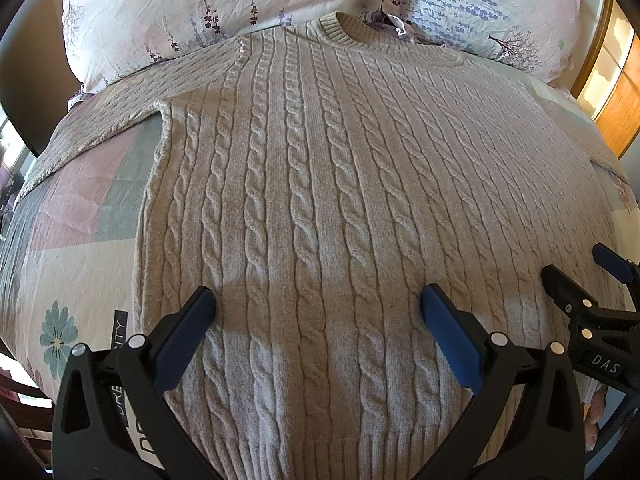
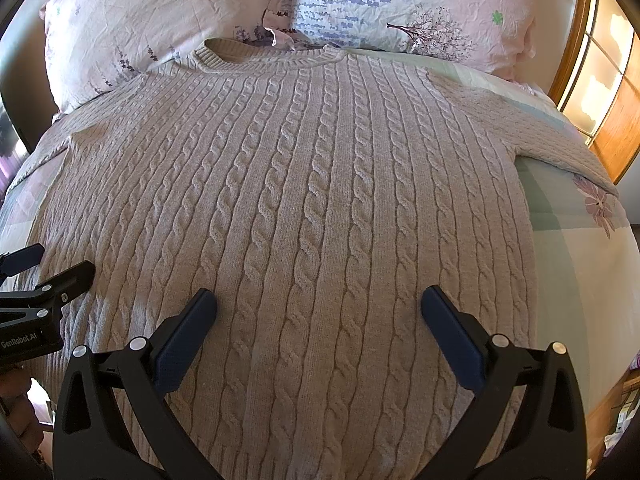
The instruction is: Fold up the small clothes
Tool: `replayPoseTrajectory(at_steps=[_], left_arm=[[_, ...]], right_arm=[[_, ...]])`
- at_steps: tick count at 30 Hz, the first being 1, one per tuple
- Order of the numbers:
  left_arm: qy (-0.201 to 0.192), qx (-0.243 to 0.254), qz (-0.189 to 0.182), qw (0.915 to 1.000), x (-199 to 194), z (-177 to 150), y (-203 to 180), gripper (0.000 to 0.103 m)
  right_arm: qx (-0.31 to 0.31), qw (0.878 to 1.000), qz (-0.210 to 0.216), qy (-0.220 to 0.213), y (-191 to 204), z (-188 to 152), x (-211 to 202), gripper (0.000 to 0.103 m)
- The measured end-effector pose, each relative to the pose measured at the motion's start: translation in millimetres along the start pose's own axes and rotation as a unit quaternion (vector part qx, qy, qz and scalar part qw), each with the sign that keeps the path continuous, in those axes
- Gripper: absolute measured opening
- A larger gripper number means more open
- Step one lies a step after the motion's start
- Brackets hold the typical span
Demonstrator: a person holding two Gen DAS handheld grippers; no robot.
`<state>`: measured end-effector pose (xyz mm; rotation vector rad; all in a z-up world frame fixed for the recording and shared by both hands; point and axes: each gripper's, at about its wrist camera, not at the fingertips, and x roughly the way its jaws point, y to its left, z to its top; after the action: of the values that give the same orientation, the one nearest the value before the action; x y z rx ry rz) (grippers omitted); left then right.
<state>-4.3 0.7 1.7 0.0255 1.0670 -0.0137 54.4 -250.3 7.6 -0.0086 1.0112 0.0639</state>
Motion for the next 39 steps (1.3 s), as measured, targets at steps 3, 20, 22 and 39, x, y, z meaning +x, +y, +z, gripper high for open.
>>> replayPoseTrajectory(at_steps=[3,20,22,39], left_arm=[[0.0,0.0,0.0,1.0,0,0,0,0.101],[-0.002,-0.001,0.001,1.0,0,1,-2,0.101],[-0.001,-0.001,0.001,1.0,1,2,-2,0.101],[-0.069,-0.08,-0.029,0.994,-27,43,93,0.101]], right_arm=[[0.0,1.0,0.0,0.002,0,1,0,0.102],[-0.002,1.0,0.0,0.001,1,2,-1,0.102],[-0.003,1.0,0.0,0.001,1,2,-1,0.102],[0.29,0.95,0.052,-0.1,-241,61,-47,0.1]])
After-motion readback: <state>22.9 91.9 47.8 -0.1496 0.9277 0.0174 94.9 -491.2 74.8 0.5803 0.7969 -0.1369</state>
